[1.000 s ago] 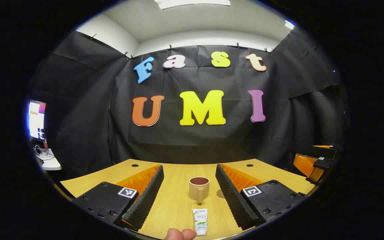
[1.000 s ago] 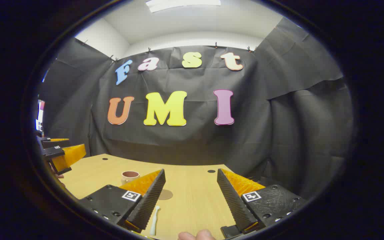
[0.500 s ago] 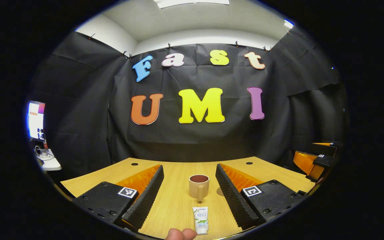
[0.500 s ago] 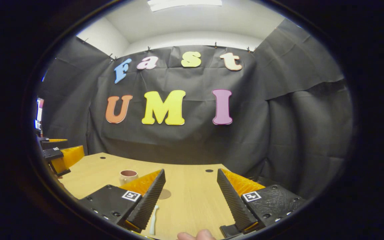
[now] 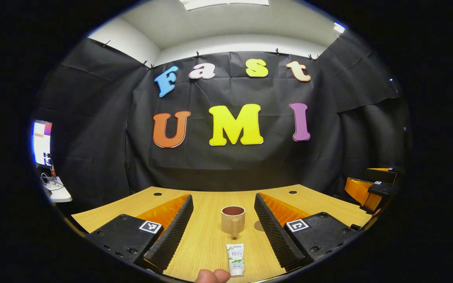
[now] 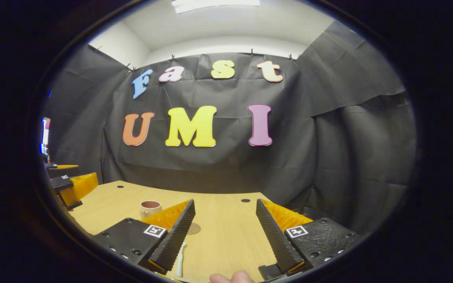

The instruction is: Put the toothbrush and toothpaste on the desktop into the cup, then pick up the cup and place it on the coaster on the desktop.

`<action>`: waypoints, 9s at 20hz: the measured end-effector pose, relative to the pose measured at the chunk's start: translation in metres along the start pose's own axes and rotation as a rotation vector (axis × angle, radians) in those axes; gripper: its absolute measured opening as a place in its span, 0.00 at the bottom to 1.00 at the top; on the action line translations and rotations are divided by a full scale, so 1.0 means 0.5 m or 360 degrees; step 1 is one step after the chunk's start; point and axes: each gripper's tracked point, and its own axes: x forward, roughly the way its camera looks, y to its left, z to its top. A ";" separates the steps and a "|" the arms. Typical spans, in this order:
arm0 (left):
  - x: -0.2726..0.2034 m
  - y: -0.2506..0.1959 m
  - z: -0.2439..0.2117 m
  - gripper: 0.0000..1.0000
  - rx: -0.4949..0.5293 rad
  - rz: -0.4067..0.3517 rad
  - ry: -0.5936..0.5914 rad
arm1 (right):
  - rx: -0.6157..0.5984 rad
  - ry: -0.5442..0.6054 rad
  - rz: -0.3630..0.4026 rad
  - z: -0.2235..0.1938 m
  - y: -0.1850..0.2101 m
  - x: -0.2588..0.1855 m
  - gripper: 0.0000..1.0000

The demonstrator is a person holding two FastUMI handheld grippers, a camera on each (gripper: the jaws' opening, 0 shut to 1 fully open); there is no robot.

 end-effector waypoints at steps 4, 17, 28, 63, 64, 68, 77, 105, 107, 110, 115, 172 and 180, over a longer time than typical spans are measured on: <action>-0.001 -0.001 -0.001 0.99 0.0010 -0.0019 0.0003 | -0.0037 -0.0025 -0.0009 0.005 0.001 -0.004 0.94; -0.004 0.001 -0.042 0.99 0.0021 -0.0036 0.0133 | -0.0011 0.0055 0.0017 -0.031 0.006 -0.002 0.96; -0.023 -0.043 -0.253 1.00 0.0044 -0.0159 0.0723 | -0.0010 0.0298 0.0081 -0.153 0.016 0.003 0.96; 0.038 -0.026 -0.285 0.40 -0.0168 -0.0082 0.1064 | 0.0042 0.0549 0.0258 -0.255 0.095 -0.011 0.96; 0.048 -0.023 -0.260 0.40 -0.0157 -0.0077 0.1017 | 0.0041 0.0563 0.0260 -0.260 0.101 -0.009 0.94; 0.058 -0.015 -0.189 0.40 -0.0153 -0.0078 0.0839 | 0.0006 0.0641 0.0261 -0.297 0.136 0.004 0.94; -0.004 0.044 -0.144 0.40 -0.0126 -0.0040 0.0647 | -0.0050 0.0947 0.0195 -0.422 0.211 0.052 0.94; 0.194 0.034 -0.073 0.40 -0.0223 -0.0046 0.0350 | 0.0297 0.0813 0.0297 -0.297 0.156 0.086 0.00; 0.243 0.029 -0.068 0.40 -0.0206 -0.0032 0.0320 | 0.0312 0.0739 0.0301 -0.256 0.136 0.076 0.00; 0.310 0.026 -0.080 0.40 -0.0173 -0.0003 0.0275 | 0.0318 0.0663 0.0312 -0.212 0.118 0.065 0.00; 0.368 0.006 -0.109 0.40 -0.0195 -0.0036 0.0265 | 0.0312 0.0630 0.0370 -0.190 0.111 0.046 0.00; 0.204 0.146 -0.144 0.99 -0.0160 0.0002 0.0281 | 0.0020 0.0229 0.0672 -0.034 0.397 0.381 0.00; 0.139 0.190 -0.213 0.99 -0.0180 0.0046 0.0362 | 0.0086 0.0159 0.0646 -0.043 0.469 0.492 0.00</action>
